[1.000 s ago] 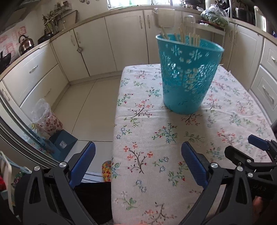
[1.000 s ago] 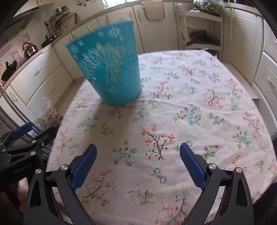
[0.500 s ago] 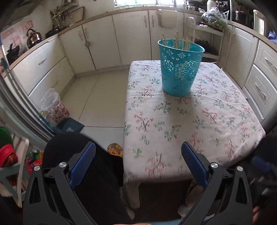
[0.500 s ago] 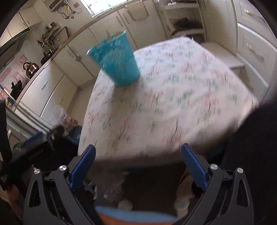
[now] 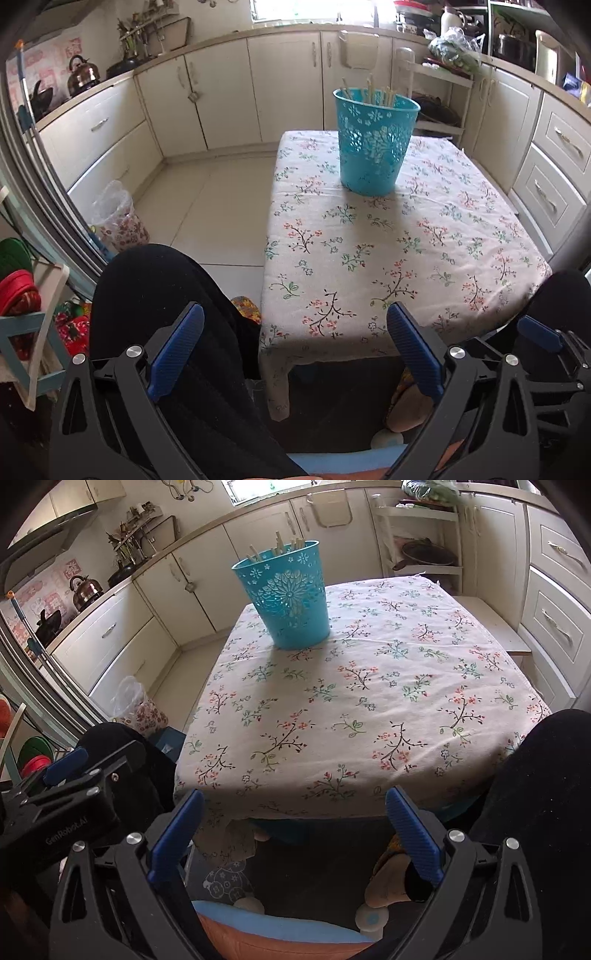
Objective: Organize utensils
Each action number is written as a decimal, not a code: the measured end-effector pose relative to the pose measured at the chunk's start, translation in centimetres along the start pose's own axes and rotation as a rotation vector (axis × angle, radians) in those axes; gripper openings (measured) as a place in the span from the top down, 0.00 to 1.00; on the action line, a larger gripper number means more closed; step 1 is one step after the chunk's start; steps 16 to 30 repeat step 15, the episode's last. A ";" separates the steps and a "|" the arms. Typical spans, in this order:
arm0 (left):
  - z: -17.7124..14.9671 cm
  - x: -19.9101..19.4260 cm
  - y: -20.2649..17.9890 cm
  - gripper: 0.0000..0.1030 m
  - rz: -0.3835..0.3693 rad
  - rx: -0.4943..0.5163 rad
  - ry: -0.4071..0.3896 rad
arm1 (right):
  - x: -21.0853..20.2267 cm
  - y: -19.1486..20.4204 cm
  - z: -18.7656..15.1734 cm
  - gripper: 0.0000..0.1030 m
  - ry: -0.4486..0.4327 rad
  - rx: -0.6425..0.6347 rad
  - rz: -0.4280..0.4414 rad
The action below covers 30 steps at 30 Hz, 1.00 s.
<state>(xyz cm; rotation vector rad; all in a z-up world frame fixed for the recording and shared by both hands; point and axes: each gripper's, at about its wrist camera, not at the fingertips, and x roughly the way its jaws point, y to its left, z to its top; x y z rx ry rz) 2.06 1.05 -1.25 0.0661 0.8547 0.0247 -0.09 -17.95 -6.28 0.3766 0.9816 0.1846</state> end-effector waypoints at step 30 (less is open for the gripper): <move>-0.5 -0.2 1.5 0.07 0.029 -0.065 0.007 | 0.3 0.3 -0.4 0.08 0.015 0.021 -0.030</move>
